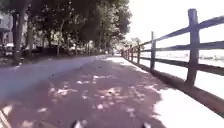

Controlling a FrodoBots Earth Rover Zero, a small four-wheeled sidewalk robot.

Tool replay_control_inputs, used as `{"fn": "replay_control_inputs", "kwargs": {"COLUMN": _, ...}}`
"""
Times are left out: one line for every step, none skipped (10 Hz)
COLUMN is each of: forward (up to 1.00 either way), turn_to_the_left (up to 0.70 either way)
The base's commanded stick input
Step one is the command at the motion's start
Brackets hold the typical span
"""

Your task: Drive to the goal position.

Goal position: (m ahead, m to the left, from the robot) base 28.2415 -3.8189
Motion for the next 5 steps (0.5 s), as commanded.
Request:
{"fn": "replay_control_inputs", "kwargs": {"forward": 1.0, "turn_to_the_left": 0.0}}
{"fn": "replay_control_inputs", "kwargs": {"forward": 1.0, "turn_to_the_left": 0.0}}
{"fn": "replay_control_inputs", "kwargs": {"forward": 1.0, "turn_to_the_left": 0.0}}
{"fn": "replay_control_inputs", "kwargs": {"forward": 1.0, "turn_to_the_left": 0.0}}
{"fn": "replay_control_inputs", "kwargs": {"forward": 1.0, "turn_to_the_left": 0.0}}
